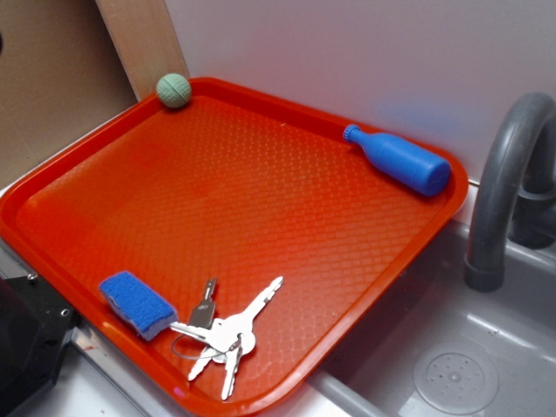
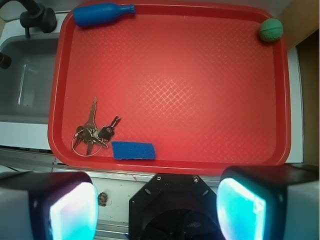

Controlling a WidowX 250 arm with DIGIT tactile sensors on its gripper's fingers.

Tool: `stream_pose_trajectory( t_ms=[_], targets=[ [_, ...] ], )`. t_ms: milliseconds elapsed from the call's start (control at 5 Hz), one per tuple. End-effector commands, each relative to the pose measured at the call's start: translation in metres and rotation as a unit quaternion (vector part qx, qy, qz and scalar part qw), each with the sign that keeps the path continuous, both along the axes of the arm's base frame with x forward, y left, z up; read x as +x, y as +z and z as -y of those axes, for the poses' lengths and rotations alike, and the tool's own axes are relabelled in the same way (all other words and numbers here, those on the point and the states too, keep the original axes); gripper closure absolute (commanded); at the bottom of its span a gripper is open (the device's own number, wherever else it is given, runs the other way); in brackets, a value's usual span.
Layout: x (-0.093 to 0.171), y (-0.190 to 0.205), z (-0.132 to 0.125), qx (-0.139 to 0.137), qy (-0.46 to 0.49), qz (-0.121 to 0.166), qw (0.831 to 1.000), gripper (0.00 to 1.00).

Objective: Grab the silver keys.

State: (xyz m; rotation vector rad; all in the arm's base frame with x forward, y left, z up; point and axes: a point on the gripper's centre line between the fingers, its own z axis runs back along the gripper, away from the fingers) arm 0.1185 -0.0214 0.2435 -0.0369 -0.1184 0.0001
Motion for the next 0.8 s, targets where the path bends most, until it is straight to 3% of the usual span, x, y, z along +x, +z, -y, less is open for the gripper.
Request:
stream_pose_trajectory(
  t_ms=[0, 200, 400, 600],
  targets=[
    [0.000, 0.000, 0.000, 0.000, 0.000, 0.000, 1.000, 0.00],
    [0.033, -0.014, 0.050, 0.006, -0.125, 0.016, 0.992, 0.00],
    [0.045, -0.021, 0.089, 0.013, -0.247, 0.014, 0.969, 0.00],
    [0.039, -0.040, 0.123, 0.035, -0.339, -0.011, 0.940, 0.00]
  ],
)
